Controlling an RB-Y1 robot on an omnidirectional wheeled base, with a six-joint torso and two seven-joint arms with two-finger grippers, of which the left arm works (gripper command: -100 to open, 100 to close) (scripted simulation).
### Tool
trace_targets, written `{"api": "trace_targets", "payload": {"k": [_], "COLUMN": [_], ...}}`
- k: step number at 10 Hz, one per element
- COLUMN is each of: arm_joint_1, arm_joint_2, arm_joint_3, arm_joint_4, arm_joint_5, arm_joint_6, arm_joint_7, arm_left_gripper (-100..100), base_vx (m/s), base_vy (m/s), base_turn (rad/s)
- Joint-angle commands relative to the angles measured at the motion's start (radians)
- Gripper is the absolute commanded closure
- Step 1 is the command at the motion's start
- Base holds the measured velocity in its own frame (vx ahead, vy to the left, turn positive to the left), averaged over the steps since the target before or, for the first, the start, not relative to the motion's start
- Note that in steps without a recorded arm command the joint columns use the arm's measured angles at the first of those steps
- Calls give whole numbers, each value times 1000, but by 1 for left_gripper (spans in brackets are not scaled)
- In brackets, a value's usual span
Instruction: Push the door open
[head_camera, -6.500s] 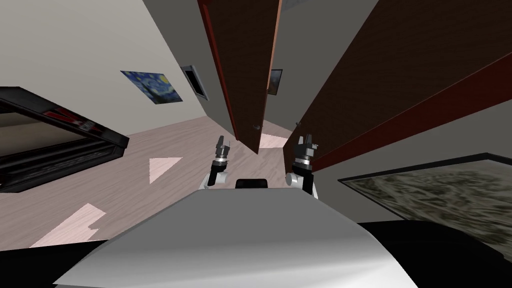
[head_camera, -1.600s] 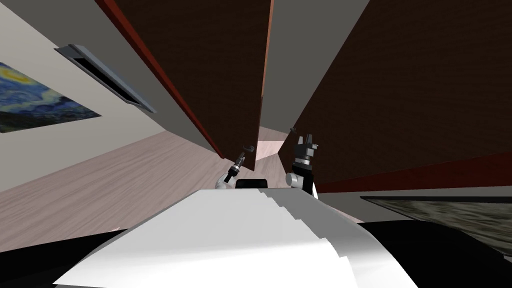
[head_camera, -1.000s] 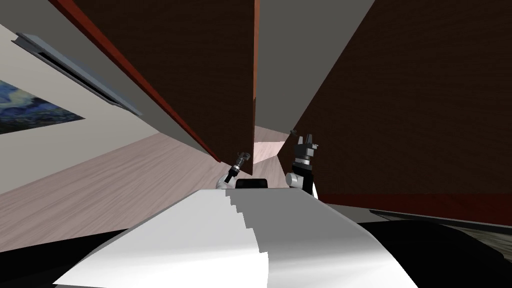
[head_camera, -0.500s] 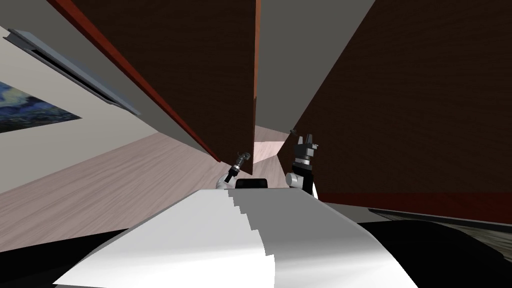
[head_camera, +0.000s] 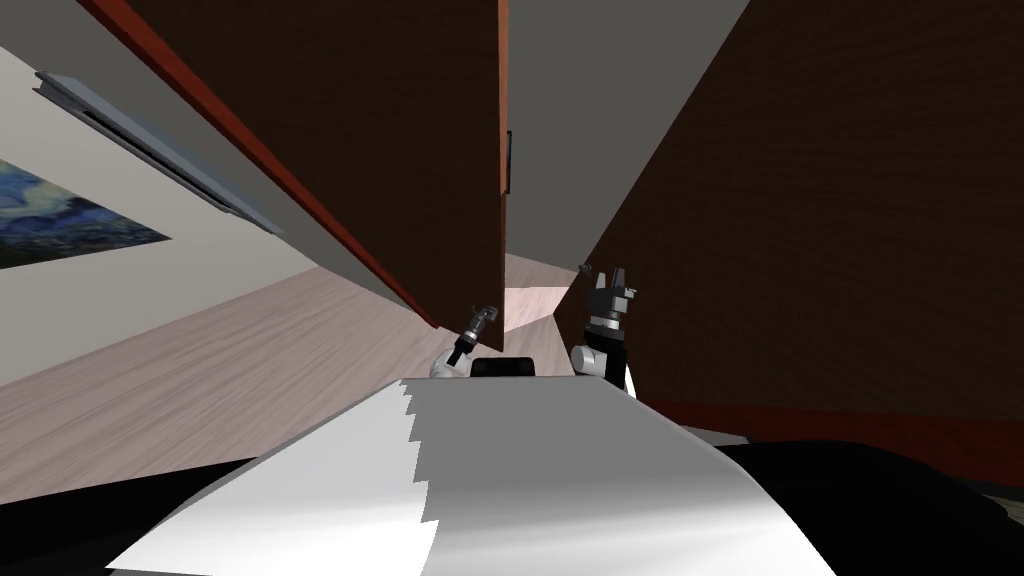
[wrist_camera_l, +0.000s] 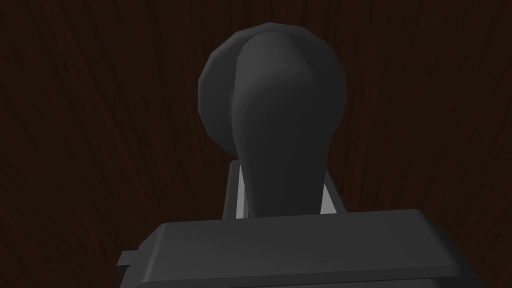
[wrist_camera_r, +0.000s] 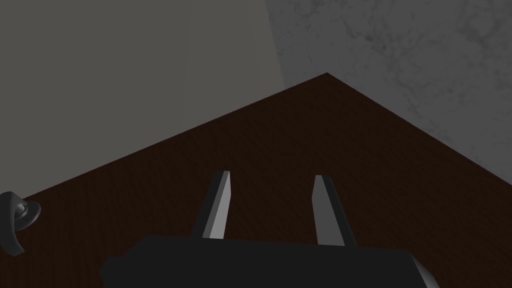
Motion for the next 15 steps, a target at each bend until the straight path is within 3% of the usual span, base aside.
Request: {"api": "trace_targets", "payload": {"k": [1,7,10,14,15], "arm_joint_1": [-11,-21,-24,-33,-33], "arm_joint_2": [9,14,13,5,5], "arm_joint_3": [26,94,109,167,167], "arm_joint_4": [-9,7,11,25,25], "arm_joint_5": [12,46,54,83,83], "arm_joint_6": [-2,3,4,7,7], "arm_joint_7": [-9,-43,-50,-80,-80], "arm_left_gripper": [100,100,100,100,100], "base_vx": [151,153,120,145,123], "base_vy": [-142,-116,-77,-136,-98], "base_turn": [51,57,24,80,44]}}
